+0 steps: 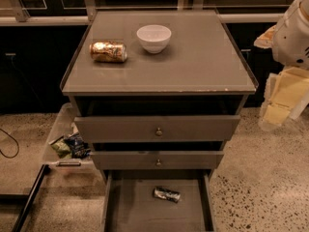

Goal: Pick redbull can from bottom drawer and place on counter

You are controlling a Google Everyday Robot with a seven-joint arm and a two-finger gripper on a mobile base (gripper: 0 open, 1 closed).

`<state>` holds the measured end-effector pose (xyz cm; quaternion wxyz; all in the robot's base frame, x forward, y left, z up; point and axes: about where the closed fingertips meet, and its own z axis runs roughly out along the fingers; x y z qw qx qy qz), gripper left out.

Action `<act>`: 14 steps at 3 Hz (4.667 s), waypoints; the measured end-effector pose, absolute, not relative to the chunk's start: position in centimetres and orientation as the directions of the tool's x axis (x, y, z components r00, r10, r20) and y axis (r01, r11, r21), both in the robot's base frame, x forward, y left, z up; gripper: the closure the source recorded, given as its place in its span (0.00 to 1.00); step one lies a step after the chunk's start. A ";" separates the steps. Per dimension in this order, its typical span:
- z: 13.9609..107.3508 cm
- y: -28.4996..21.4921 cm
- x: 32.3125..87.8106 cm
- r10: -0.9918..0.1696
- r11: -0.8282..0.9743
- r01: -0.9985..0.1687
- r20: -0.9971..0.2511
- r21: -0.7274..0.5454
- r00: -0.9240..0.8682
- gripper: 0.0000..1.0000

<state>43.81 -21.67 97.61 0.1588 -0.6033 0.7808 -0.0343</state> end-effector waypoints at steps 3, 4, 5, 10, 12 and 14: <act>88.2 -22.1 43.7 -0.958 0.243 -0.945 -0.206 -0.218 -0.199 0.00; 83.7 -22.4 44.1 -0.966 0.210 -0.949 -0.202 -0.234 -0.164 0.00; 79.2 -23.4 44.9 -0.963 0.214 -0.946 -0.216 -0.244 -0.162 0.00; 58.9 -23.5 48.4 -0.938 0.248 -0.964 -0.270 -0.092 -0.216 0.00; 51.1 -23.9 49.7 -0.915 0.281 -0.953 -0.331 -0.114 -0.230 0.00; 49.7 -23.6 49.7 -0.905 0.289 -0.953 -0.353 -0.095 -0.239 0.00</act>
Offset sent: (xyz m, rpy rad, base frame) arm -0.0016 -0.0079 -0.1157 0.0191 0.0748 0.0214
